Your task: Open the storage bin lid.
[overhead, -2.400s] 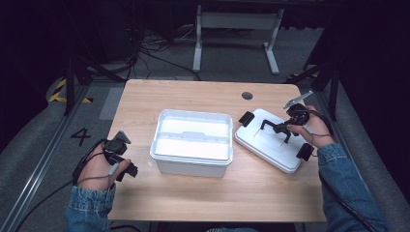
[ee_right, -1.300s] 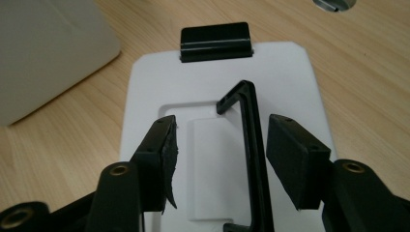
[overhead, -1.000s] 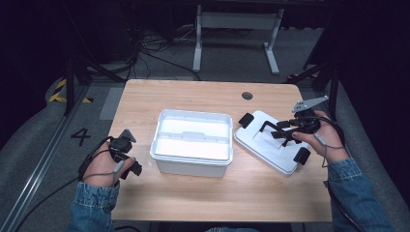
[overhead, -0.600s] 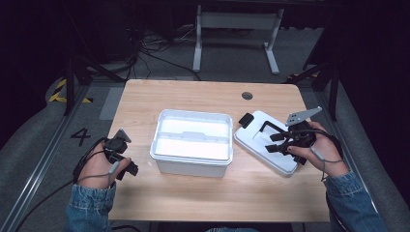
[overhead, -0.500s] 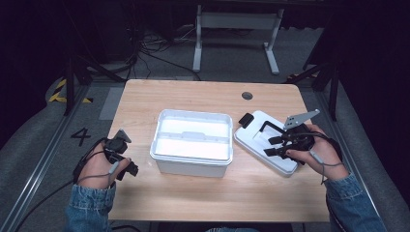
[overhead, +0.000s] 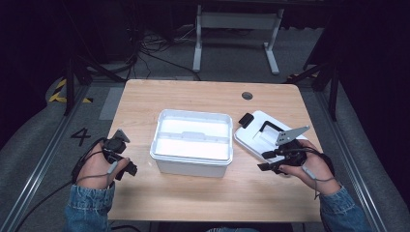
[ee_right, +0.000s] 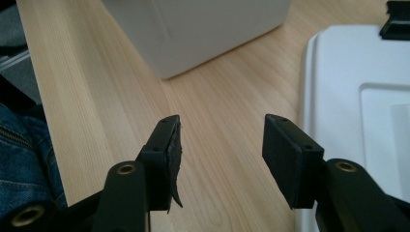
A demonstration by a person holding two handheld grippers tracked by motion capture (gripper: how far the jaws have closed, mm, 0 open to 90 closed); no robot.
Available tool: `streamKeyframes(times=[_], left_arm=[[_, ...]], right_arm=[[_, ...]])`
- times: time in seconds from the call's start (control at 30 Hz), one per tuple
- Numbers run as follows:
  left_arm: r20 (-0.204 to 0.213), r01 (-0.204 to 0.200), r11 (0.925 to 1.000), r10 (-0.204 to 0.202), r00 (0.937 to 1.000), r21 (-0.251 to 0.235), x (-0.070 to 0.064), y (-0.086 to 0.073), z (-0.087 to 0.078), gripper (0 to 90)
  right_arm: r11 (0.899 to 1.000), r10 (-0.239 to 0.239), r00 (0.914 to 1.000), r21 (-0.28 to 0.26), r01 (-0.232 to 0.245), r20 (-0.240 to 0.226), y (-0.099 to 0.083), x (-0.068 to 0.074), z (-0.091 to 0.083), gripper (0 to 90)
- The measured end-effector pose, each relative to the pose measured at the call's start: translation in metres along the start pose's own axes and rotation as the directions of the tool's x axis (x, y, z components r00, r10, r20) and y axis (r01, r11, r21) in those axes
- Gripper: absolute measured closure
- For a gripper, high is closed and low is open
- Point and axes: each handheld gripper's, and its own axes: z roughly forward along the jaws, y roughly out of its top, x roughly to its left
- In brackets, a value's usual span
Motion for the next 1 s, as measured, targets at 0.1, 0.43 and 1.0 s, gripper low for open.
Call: streamKeyframes(times=[0.1,0.43,1.0], left_arm=[[0.002,0.005,1.0000,-0.005,1.0000,0.004,0.000,0.000,0.001,25.1],[0.006,0.005,1.0000,-0.005,1.0000,0.002,-0.002,0.001,0.002,25.1],[0.004,-0.009,0.9999,0.009,1.0000,0.013,-0.004,0.002,0.004,24.9]], right_arm=[[1.000,-0.003,1.0000,0.026,0.003,0.000,-0.003,0.004,0.007,49.3],[0.994,-0.022,0.9994,0.111,0.025,-0.027,-0.010,0.011,0.034,49.1],[0.979,-0.052,0.9950,0.194,0.068,-0.085,-0.016,0.022,0.062,47.6]])
